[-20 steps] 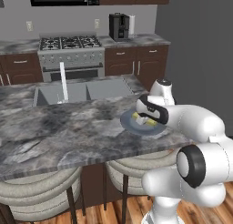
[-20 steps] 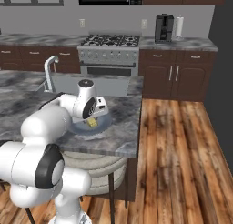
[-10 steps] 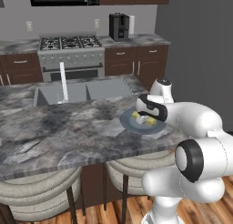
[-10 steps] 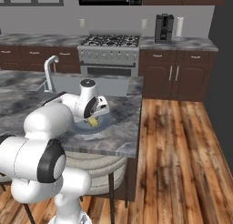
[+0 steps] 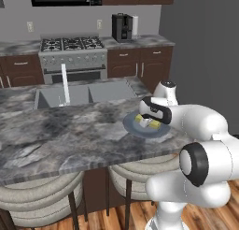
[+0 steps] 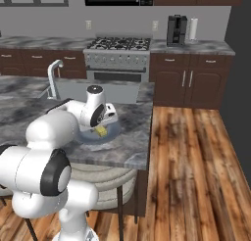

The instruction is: Retrieve the butter from the fridge and place it on a plate on the dining table. Then retrieve the butter knife by the fridge and place it near the plate.

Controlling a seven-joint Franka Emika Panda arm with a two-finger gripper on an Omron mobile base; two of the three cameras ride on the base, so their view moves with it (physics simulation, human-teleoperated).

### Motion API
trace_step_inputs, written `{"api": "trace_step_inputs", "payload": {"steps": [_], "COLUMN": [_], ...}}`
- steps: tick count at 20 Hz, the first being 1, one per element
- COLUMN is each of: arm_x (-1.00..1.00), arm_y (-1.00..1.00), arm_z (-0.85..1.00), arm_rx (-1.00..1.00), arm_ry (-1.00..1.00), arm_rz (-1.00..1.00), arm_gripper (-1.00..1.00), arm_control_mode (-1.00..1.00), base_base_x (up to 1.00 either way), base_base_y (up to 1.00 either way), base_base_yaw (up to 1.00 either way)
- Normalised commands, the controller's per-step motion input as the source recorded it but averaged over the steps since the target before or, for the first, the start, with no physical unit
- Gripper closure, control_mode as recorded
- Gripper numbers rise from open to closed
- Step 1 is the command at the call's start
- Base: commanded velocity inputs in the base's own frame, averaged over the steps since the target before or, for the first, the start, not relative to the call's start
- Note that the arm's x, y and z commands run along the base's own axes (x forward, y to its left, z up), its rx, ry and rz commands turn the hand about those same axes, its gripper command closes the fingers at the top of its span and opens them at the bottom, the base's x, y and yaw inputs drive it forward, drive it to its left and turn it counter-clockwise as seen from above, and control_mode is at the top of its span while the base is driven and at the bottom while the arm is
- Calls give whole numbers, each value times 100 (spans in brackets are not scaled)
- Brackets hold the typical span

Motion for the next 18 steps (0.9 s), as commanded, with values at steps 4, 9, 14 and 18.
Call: {"api": "trace_step_inputs", "payload": {"steps": [4, 9, 14, 18], "arm_x": [0, 0, -24, -34], "arm_y": [0, 0, 0, 0], "arm_z": [0, 23, 71, 74], "arm_rx": [0, 0, 0, -9], "arm_ry": [1, 2, 2, 2], "arm_rz": [0, 0, 0, -7], "arm_gripper": [-100, -100, -100, -100], "arm_control_mode": [-100, -100, -100, -100], "base_base_x": [0, 0, 0, 0], "base_base_y": [0, 0, 0, 0], "base_base_yaw": [0, 0, 0, 0]}}
